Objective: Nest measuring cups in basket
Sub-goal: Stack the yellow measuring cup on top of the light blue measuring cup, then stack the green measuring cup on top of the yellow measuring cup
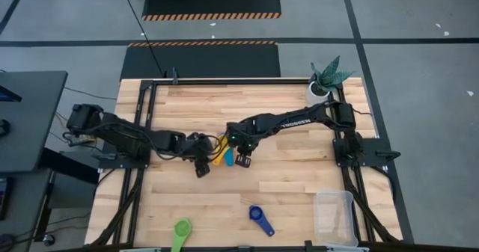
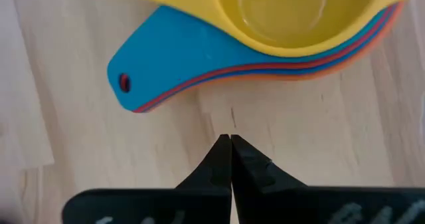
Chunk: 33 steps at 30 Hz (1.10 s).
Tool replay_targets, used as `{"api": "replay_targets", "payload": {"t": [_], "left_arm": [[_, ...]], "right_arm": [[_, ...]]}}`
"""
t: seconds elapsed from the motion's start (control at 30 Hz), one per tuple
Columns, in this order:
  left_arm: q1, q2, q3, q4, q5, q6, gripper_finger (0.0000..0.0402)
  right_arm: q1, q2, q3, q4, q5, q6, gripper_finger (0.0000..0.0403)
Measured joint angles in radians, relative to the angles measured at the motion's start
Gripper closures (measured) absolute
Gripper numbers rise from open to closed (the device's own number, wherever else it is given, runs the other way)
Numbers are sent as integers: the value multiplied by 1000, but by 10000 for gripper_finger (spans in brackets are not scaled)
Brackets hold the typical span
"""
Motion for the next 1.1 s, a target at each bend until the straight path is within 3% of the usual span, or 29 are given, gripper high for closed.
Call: {"api": "replay_targets", "payload": {"t": [0.43,0.77,0.9,1.1], "left_arm": [[-6,78,0,173,66,80,269],[-6,124,0,237,132,115,269],[-6,112,-1,200,134,114,269],[-5,26,-1,100,135,112,269]], "right_arm": [[3,11,2,149,-49,-33,402],[32,48,1,140,-66,-36,403],[40,48,19,102,-39,-43,403],[42,48,129,-104,19,-161,403]]}}
